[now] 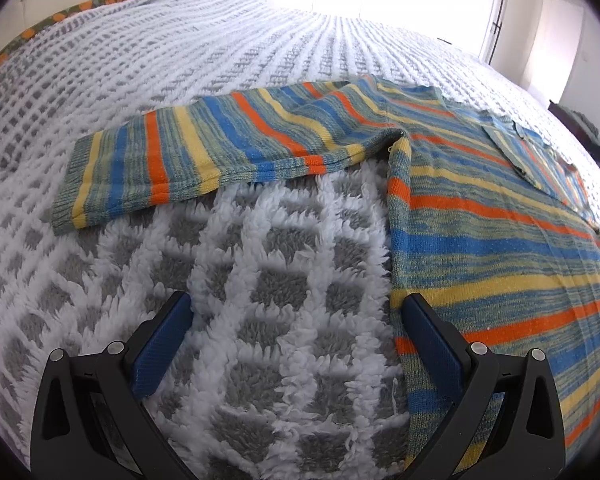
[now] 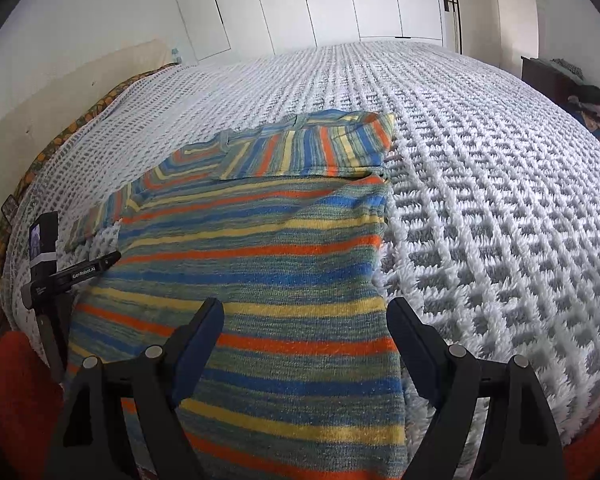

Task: Fold small clothes

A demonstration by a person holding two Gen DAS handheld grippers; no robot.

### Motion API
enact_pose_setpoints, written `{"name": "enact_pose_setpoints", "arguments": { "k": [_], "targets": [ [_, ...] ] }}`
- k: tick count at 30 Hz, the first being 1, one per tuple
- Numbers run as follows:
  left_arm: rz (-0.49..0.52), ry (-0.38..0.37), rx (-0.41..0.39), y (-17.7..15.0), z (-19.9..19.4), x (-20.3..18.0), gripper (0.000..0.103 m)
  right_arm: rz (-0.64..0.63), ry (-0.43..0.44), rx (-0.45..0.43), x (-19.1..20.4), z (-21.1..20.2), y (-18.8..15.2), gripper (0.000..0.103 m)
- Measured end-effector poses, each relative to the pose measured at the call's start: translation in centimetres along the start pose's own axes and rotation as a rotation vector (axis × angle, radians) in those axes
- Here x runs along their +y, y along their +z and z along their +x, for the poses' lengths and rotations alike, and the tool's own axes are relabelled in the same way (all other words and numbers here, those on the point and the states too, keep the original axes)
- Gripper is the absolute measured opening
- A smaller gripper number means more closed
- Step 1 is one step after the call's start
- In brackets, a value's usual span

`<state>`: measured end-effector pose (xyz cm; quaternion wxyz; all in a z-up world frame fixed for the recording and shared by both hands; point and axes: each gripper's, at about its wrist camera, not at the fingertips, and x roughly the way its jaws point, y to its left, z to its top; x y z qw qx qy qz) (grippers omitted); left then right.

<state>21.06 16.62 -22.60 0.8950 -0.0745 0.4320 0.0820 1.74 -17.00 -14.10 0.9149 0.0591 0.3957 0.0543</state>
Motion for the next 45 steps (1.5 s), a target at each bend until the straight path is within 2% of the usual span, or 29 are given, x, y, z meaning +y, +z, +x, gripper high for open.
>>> {"name": "enact_pose_setpoints", "arguments": {
  "k": [25, 45],
  "targets": [
    [0.000, 0.000, 0.000, 0.0, 0.0, 0.0, 0.103, -0.068, -0.005, 0.037, 1.1, 1.2, -0.6, 0.083],
    [-0.001, 0.000, 0.000, -0.1, 0.0, 0.0, 0.103, -0.066, -0.004, 0.046, 1.0, 1.5, -0.7, 0.083]
  ]
}}
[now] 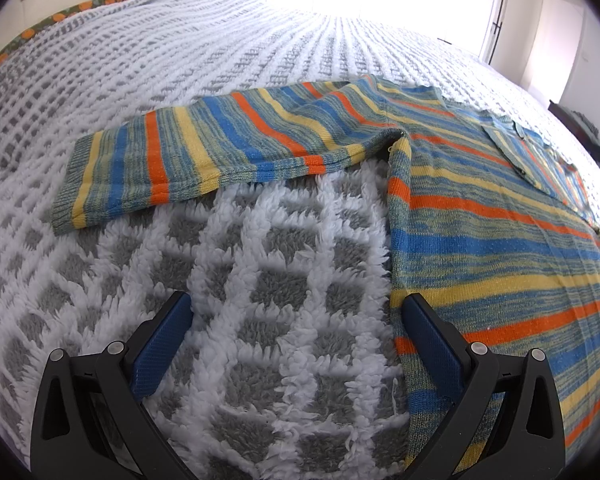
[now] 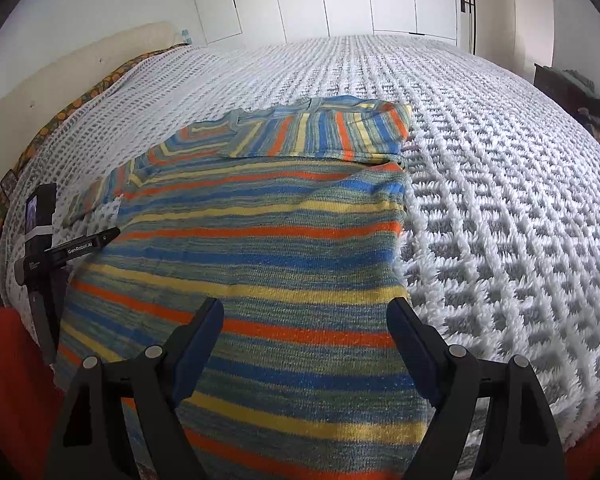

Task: Fold small clothes

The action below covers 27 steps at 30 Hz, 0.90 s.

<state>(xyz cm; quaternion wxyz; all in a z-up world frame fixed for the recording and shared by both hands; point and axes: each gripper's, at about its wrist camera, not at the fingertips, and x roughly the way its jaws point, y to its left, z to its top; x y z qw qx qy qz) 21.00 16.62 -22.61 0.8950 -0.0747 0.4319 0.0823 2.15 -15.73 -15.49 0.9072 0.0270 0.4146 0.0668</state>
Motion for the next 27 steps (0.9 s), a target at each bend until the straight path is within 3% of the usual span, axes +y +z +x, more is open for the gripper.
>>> {"name": "enact_pose_setpoints", "arguments": {
  "k": [27],
  "targets": [
    [0.000, 0.000, 0.000, 0.03, 0.00, 0.03, 0.103, 0.008, 0.001, 0.015, -0.30, 0.40, -0.03, 0.083]
  ]
}}
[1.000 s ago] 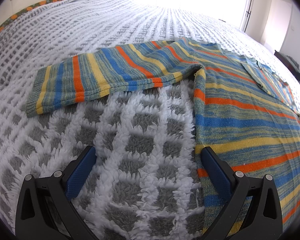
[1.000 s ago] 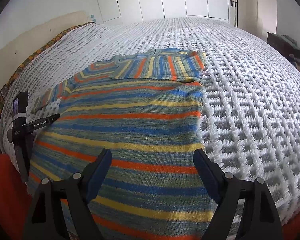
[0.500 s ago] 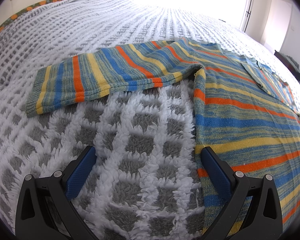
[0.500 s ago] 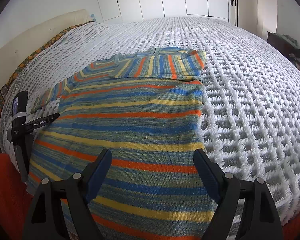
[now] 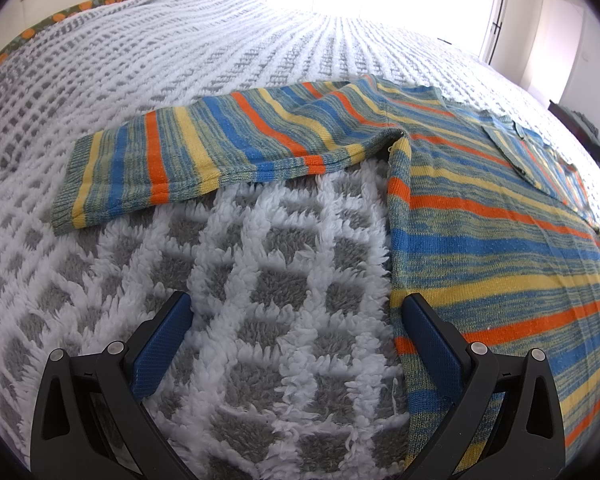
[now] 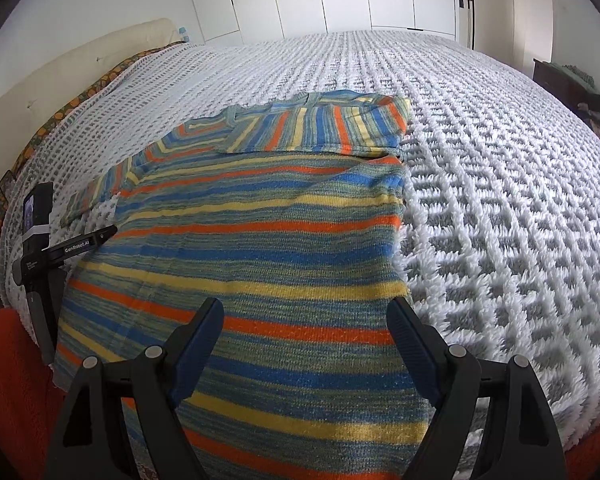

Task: Fold small clothes

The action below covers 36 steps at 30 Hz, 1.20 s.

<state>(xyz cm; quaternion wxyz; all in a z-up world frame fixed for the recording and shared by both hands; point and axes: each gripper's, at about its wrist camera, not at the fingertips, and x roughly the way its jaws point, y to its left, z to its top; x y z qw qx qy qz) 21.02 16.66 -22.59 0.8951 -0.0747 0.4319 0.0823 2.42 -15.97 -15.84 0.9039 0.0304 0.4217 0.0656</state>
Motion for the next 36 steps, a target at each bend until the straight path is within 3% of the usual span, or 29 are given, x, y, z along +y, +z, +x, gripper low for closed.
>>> {"name": "enact_pose_setpoints", "arguments": {
  "k": [36],
  "targets": [
    [0.000, 0.000, 0.000, 0.06, 0.00, 0.01, 0.103, 0.022, 0.001, 0.010, -0.92, 0.32, -0.06, 0.083]
  ]
}}
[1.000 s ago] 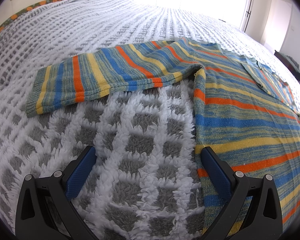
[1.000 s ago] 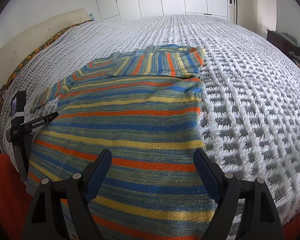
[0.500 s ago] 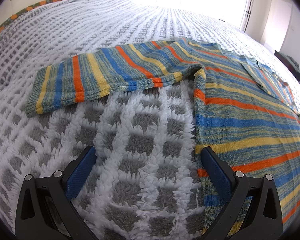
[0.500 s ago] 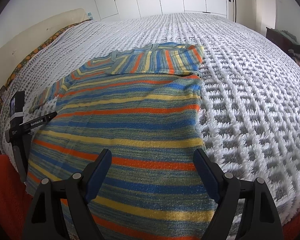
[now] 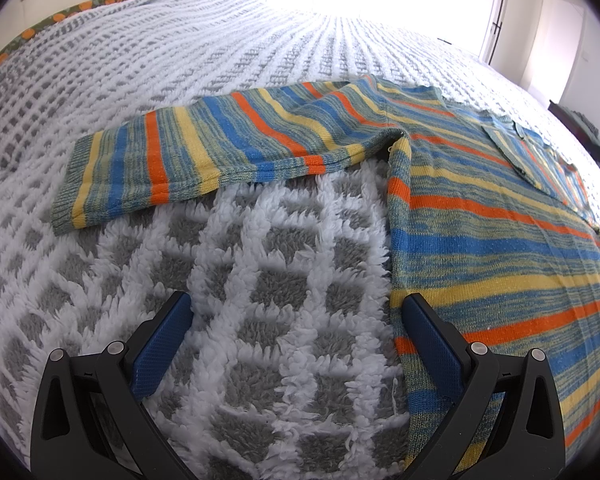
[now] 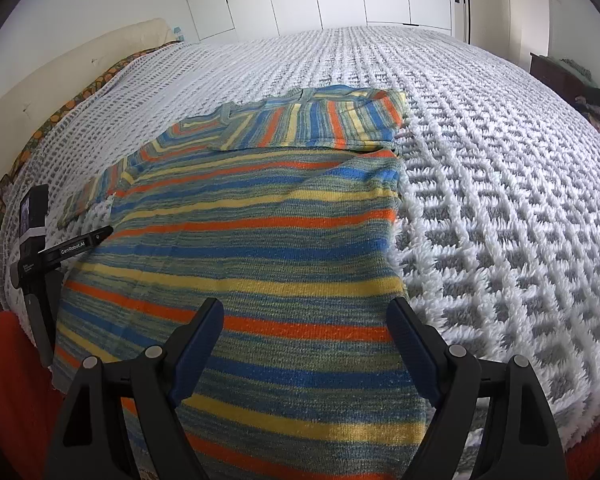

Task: Fold small clothes

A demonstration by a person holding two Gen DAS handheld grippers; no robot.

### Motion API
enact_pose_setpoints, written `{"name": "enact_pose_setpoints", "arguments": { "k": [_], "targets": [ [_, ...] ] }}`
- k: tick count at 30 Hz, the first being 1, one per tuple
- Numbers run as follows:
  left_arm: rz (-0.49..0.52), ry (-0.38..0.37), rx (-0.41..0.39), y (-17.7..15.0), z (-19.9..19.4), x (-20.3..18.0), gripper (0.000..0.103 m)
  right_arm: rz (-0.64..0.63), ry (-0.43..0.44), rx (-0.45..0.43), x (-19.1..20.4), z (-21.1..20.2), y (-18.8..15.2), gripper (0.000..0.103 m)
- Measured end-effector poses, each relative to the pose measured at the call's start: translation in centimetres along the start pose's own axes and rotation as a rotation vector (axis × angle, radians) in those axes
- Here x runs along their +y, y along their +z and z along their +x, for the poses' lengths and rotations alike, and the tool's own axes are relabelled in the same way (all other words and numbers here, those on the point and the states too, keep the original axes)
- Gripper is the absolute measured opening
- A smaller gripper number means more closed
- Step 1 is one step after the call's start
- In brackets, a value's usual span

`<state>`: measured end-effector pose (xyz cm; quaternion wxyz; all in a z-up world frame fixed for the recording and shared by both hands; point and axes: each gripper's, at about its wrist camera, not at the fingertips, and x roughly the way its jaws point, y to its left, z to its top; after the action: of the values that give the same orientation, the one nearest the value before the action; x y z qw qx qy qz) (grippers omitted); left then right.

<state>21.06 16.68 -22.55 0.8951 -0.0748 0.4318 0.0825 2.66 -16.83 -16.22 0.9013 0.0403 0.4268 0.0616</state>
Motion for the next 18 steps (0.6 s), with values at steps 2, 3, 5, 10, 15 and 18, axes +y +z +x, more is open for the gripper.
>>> {"name": "enact_pose_setpoints", "arguments": {
  "k": [2, 3, 5, 10, 15, 18],
  "targets": [
    [0.000, 0.000, 0.000, -0.03, 0.00, -0.01, 0.103, 0.011, 0.003, 0.000, -0.20, 0.02, 0.06, 0.083],
    [0.000, 0.000, 0.000, 0.00, 0.00, 0.00, 0.103, 0.015, 0.004, 0.000, -0.26, 0.02, 0.08, 0.083],
    [0.000, 0.000, 0.000, -0.05, 0.01, -0.02, 0.103, 0.013, 0.005, 0.002, -0.21, 0.02, 0.07, 0.083],
    [0.000, 0.001, 0.000, 0.01, 0.02, -0.01, 0.103, 0.002, -0.001, 0.002, 0.08, -0.09, -0.04, 0.083],
    [0.004, 0.010, -0.004, -0.01, 0.01, -0.25, 0.103, 0.005, -0.002, 0.009, 0.09, 0.23, -0.01, 0.083],
    [0.007, 0.015, -0.007, -0.28, -0.02, -0.48, 0.103, 0.005, 0.000, 0.010, 0.02, 0.23, -0.10, 0.083]
  ]
}}
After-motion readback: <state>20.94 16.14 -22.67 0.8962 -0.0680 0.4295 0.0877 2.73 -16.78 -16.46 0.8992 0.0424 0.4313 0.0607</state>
